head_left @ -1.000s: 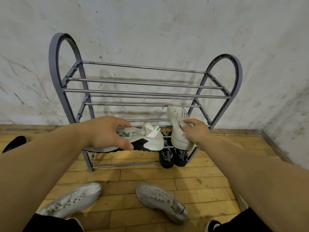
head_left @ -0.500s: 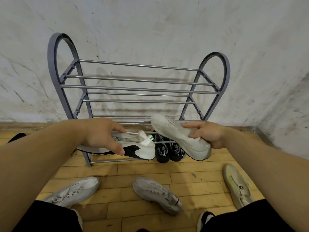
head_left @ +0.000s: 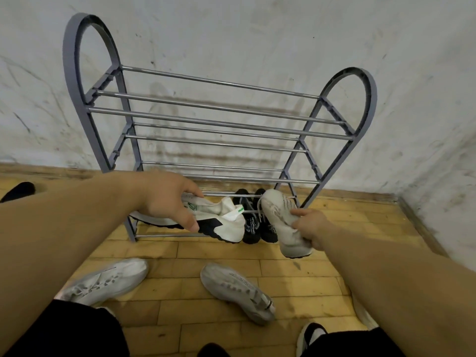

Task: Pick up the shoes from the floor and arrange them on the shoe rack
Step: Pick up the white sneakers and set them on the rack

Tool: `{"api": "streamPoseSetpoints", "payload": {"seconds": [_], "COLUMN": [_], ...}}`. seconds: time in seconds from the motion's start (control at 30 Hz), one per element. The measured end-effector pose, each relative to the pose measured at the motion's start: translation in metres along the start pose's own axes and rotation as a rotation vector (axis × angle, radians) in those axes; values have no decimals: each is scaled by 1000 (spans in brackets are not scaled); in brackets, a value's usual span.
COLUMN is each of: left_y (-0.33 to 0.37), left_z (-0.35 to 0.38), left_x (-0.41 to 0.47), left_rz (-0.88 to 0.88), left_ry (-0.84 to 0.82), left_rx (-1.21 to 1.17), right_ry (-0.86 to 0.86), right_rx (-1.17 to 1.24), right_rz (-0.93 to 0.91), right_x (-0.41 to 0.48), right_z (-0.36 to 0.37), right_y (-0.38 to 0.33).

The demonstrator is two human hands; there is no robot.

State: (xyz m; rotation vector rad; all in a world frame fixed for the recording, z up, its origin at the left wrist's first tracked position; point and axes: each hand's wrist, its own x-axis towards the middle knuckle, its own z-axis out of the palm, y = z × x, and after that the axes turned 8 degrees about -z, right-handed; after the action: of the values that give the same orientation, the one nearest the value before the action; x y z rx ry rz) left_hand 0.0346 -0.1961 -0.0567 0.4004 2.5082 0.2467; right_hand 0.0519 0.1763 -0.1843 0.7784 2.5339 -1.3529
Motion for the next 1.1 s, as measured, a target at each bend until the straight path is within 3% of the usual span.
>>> {"api": "streamPoseSetpoints", "payload": {"seconds": [0.23, 0.53, 0.7, 0.77, 0.9, 1.0, 1.1], "left_y": [-12, -3, -6, -8, -12, -14, -13], "left_z": [5, 15, 18, 19, 22, 21, 18], "left_x": [44, 83, 85, 81, 70, 59, 45], "left_rz": [48, 67, 53, 44, 36, 45, 62], "left_ry": [32, 68, 37, 45, 40, 44, 48], "left_rx": [-117, -117, -107, -90, -113, -108, -134], "right_ry": [143, 188, 207, 205, 94, -137, -363], "right_rx": [113, 260, -269, -336, -522, -474, -556], "right_rz": [-55, -43, -162, -198, -434, -701, -838], "right_x": [61, 142, 125, 91, 24, -25, -69], "right_z": [33, 47, 49, 54, 52, 37, 34], "right_y": [-12, -14, -5, 6, 6, -33, -64]}}
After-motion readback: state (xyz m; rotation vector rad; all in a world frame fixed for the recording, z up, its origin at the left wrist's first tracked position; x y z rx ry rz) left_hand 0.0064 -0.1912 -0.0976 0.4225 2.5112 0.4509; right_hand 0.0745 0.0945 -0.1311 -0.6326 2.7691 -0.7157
